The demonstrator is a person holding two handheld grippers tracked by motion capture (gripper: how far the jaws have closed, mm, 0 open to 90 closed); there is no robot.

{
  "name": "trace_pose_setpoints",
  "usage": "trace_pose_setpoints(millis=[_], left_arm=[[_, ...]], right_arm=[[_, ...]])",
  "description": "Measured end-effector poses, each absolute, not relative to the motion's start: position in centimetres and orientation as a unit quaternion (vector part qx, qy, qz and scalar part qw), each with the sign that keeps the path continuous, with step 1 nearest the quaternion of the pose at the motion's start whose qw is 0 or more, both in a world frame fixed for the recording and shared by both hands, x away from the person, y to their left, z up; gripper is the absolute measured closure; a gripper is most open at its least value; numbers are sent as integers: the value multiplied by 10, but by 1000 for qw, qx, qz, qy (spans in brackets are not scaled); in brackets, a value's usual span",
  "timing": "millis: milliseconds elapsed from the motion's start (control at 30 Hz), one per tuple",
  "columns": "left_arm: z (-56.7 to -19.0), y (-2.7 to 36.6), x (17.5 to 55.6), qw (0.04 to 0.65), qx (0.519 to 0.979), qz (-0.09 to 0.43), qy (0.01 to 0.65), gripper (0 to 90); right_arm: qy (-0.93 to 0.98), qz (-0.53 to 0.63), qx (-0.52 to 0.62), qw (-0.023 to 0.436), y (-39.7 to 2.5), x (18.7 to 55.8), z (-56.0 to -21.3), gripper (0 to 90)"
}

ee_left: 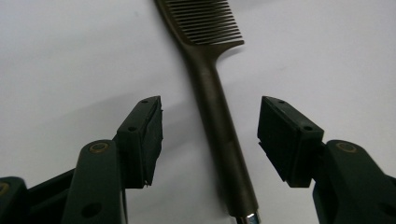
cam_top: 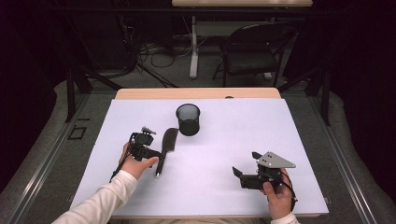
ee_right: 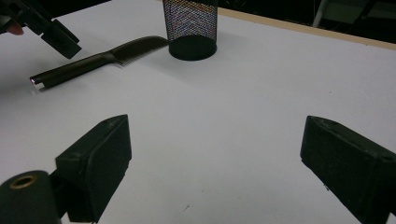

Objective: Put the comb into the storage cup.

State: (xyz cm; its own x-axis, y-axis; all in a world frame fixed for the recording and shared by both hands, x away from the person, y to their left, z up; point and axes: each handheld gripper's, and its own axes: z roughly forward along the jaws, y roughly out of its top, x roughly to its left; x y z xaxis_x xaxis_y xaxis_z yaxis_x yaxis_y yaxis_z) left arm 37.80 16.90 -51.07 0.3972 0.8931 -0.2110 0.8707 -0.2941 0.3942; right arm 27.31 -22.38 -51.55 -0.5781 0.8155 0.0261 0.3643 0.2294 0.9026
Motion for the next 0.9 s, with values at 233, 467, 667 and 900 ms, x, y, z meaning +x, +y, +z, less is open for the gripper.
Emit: trace_pose_setpoints(millis=[233,467,667,900], left_arm=[[-510,169,378,223,799,19,558,276],[-508,170,378,224,796,12,562,228],[-506,170,378,222,780,-25,584,241],[-508,168,378,209,781,-31,588,254]], right_arm=[[748,478,396,233,-223,273,-516,91],[749,478,395,233,-223,273,-516,99],[750,477,395,232,-223,273,-516,110],[751,477,394,232,-223,273,-516,131]])
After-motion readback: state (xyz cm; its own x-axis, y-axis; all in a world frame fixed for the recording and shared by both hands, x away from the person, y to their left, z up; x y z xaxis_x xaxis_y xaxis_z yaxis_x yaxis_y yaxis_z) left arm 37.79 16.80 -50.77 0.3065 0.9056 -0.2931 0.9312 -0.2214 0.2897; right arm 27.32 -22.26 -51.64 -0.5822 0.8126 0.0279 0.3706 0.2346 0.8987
